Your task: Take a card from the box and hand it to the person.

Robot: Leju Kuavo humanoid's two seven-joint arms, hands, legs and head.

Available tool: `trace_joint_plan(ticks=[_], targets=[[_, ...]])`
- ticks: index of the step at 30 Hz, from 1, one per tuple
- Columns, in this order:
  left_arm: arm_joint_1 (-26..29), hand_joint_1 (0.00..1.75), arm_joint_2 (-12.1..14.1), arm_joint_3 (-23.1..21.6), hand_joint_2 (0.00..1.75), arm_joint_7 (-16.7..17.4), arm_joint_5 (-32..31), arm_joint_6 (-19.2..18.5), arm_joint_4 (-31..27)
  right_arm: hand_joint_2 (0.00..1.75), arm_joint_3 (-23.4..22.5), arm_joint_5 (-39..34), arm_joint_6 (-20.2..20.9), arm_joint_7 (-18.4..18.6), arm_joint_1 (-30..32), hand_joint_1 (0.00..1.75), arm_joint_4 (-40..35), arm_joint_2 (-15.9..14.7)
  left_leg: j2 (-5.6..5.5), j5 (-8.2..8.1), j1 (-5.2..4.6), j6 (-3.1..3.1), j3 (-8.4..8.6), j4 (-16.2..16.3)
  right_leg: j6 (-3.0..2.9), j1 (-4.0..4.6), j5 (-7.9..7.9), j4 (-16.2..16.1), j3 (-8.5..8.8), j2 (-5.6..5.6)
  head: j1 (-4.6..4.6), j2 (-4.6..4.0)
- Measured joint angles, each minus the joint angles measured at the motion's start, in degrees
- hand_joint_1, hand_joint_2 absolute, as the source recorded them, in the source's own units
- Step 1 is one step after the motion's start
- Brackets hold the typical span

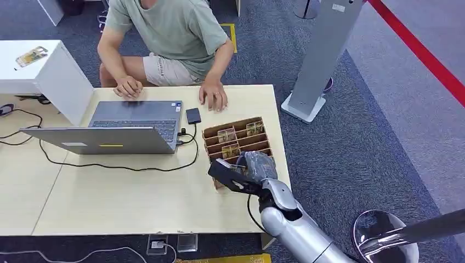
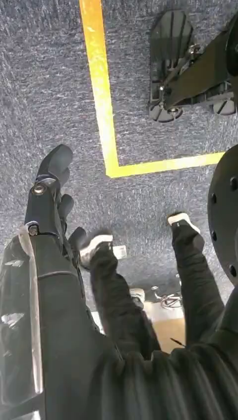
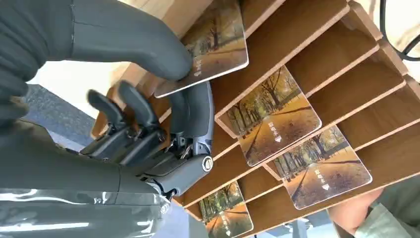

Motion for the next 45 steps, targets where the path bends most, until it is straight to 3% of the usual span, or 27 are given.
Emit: trace_joint_plan(ticks=[11, 19, 28, 37, 45], targets=[[0.0, 0.00, -0.2, 0.0, 1.75, -0.2, 0.3, 0.5, 0.0, 1.75, 0.0, 0.2, -2.4, -2.1, 0.0, 1.75, 0.1, 0.0, 0.00, 0.00, 0.00, 0.00, 0.00, 0.0, 0.00, 0.00, 0.00, 0.0, -0.01, 0.00, -0.02, 0.00], [0.0, 0.00, -0.2, 0.0, 1.75, -1.4, 0.5, 0.7, 0.0, 1.75, -0.5, 1.7, -12.8, -9.6, 0.2, 1.75, -0.9, 0.0, 0.00, 0.00, 0.00, 0.00, 0.01, 0.0, 0.00, 0.00, 0.00, 0.0, -0.01, 0.00, 0.00, 0.00], [0.1, 0.00, -0.2, 0.0, 1.75, -2.3, -0.1, 0.8, 0.0, 1.75, -3.5, 0.8, -22.6, -14.9, 2.1, 1.75, -5.3, -0.8, 0.00, 0.00, 0.00, 0.00, 0.01, 0.0, 0.00, 0.00, 0.00, 0.0, -0.02, 0.00, 0.04, 0.00], [0.1, 0.00, -0.2, 0.0, 1.75, -3.1, -0.7, 0.4, 0.0, 1.75, -5.4, -3.7, -21.4, -15.5, 1.1, 1.75, -8.0, -1.9, 0.01, 0.00, 0.00, 0.00, 0.01, 0.0, 0.00, 0.00, 0.00, 0.0, 0.00, 0.01, -0.04, 0.00], [0.0, 0.00, -0.1, -0.1, 1.75, -3.1, -3.1, -0.2, 0.0, 1.75, -5.7, -8.9, -18.6, -12.0, -10.2, 1.75, -2.6, -2.1, 0.00, 0.05, 0.00, 0.03, -0.02, 0.0, 0.01, 0.00, 0.04, 0.0, 0.00, 0.00, 0.02, 0.00]])
